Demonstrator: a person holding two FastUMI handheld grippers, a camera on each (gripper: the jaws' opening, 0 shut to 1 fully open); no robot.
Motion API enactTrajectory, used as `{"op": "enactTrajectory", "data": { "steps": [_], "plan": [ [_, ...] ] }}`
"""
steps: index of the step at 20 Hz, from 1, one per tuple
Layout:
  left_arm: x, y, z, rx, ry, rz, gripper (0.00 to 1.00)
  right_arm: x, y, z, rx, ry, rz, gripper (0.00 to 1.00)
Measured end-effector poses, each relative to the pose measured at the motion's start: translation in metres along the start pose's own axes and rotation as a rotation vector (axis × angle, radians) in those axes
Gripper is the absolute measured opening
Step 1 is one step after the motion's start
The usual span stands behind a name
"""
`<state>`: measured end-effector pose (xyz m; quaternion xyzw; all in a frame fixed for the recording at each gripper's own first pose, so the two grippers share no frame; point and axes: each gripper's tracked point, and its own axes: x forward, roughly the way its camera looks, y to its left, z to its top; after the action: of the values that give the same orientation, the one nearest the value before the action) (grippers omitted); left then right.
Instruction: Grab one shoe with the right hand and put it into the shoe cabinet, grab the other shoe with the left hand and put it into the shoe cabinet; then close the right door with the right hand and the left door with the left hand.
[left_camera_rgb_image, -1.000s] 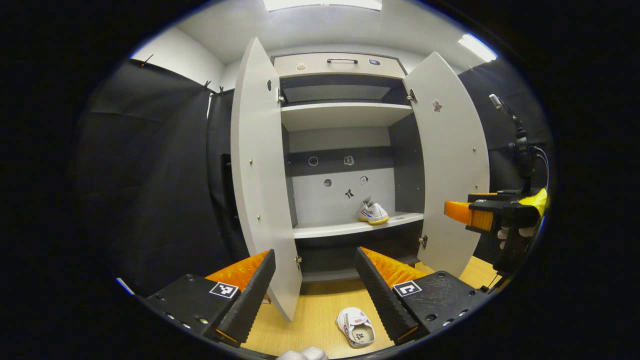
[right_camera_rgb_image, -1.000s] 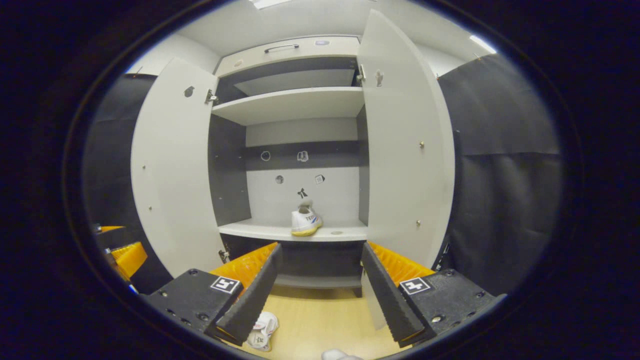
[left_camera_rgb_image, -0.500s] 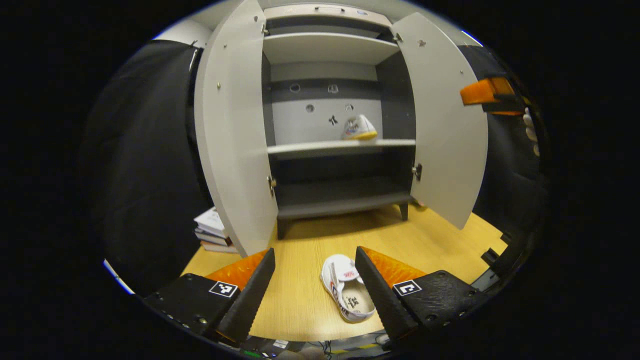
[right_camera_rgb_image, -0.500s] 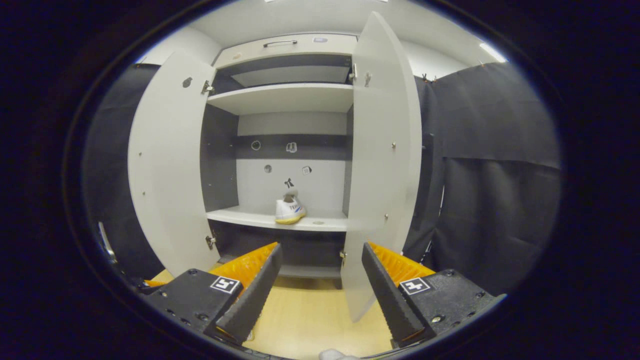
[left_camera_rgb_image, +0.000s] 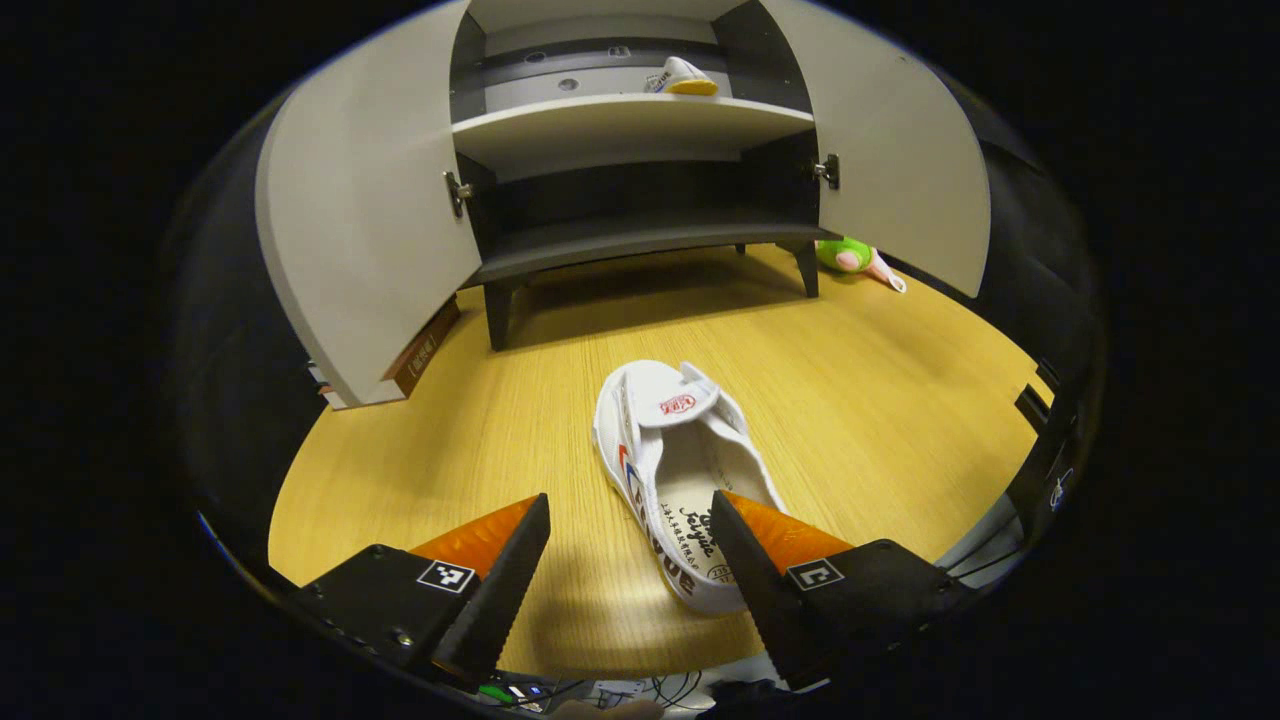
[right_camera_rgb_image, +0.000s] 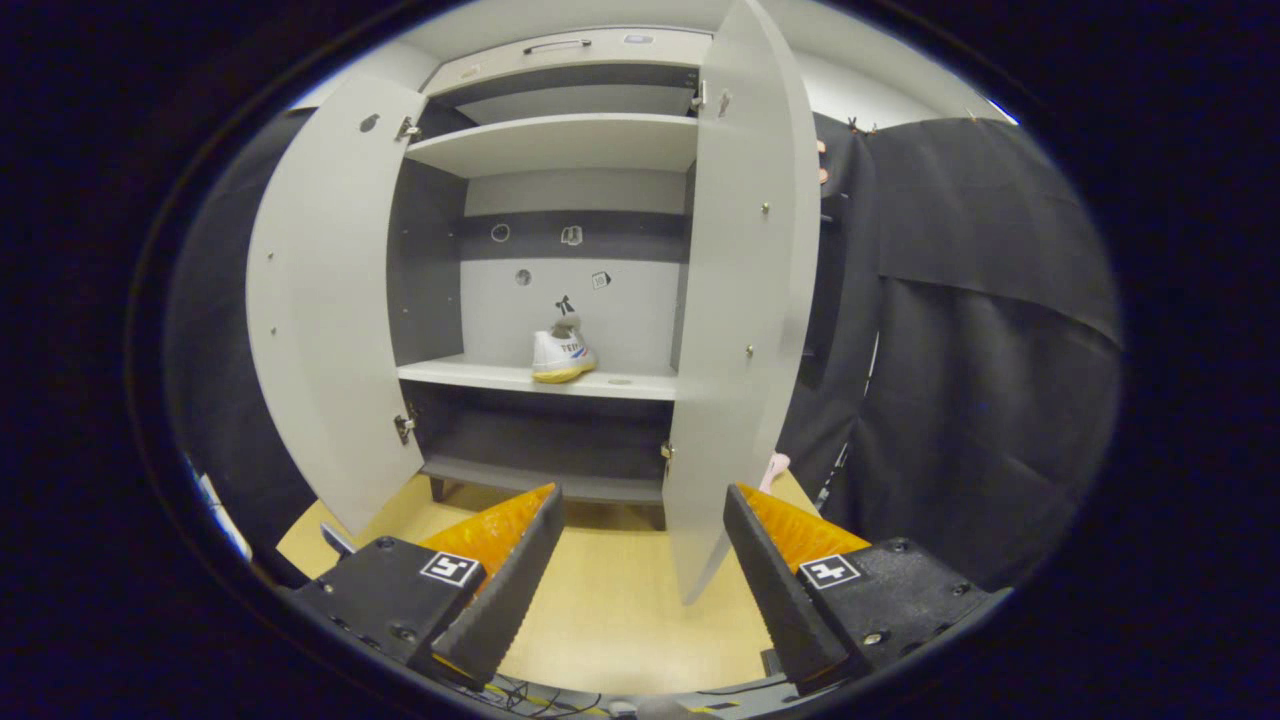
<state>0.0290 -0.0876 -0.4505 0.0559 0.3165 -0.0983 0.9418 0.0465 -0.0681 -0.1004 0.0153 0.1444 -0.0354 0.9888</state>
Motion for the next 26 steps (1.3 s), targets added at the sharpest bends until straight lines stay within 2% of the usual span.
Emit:
{"op": "enactTrajectory", "data": {
  "steps": [2, 4, 7, 8, 10, 11, 12, 15, 16, 18, 21, 26],
  "plan": [
    [0.023, 0.003, -0.002, 0.006, 0.018, 0.006, 0.95, 0.003, -0.003, -0.002, 0.002, 0.011, -0.006, 1.00],
    [0.037, -0.001, -0.002, -0.050, 0.038, -0.027, 0.95, 0.006, -0.004, -0.001, -0.004, 0.008, -0.012, 1.00],
    [0.055, 0.017, 0.006, -0.032, 0.042, 0.019, 0.95, 0.011, -0.003, -0.003, -0.009, 0.013, -0.008, 1.00],
    [0.061, 0.021, 0.009, -0.043, 0.040, 0.022, 0.88, 0.013, -0.003, -0.004, -0.012, 0.019, -0.005, 1.00],
    [0.073, 0.025, 0.015, -0.043, 0.046, 0.027, 0.84, 0.016, -0.004, -0.005, -0.016, 0.025, -0.005, 1.00],
    [0.080, 0.021, 0.018, -0.047, 0.046, 0.014, 0.79, 0.018, -0.003, -0.006, -0.014, 0.025, -0.001, 1.00],
    [0.084, 0.015, 0.020, -0.052, 0.050, -0.008, 0.67, 0.019, -0.003, -0.006, -0.012, 0.026, 0.003, 1.00],
    [0.086, 0.020, 0.023, -0.002, 0.055, 0.043, 0.39, 0.022, 0.000, -0.004, -0.007, 0.024, 0.016, 1.00],
    [0.090, 0.021, 0.023, 0.001, 0.059, 0.046, 0.23, 0.022, 0.001, -0.003, -0.005, 0.020, 0.023, 1.00],
    [0.085, 0.024, 0.019, -0.023, 0.102, 0.048, 0.14, 0.021, 0.003, 0.000, -0.003, 0.007, 0.031, 1.00],
    [0.065, 0.032, 0.038, -0.017, 0.085, 0.074, 0.14, 0.020, 0.005, 0.008, 0.013, -0.014, 0.049, 1.00],
    [-0.006, 0.034, 0.114, -0.034, -0.034, 0.077, 0.14, 0.014, 0.014, 0.031, 0.032, -0.082, 0.089, 1.00]
  ]
}}
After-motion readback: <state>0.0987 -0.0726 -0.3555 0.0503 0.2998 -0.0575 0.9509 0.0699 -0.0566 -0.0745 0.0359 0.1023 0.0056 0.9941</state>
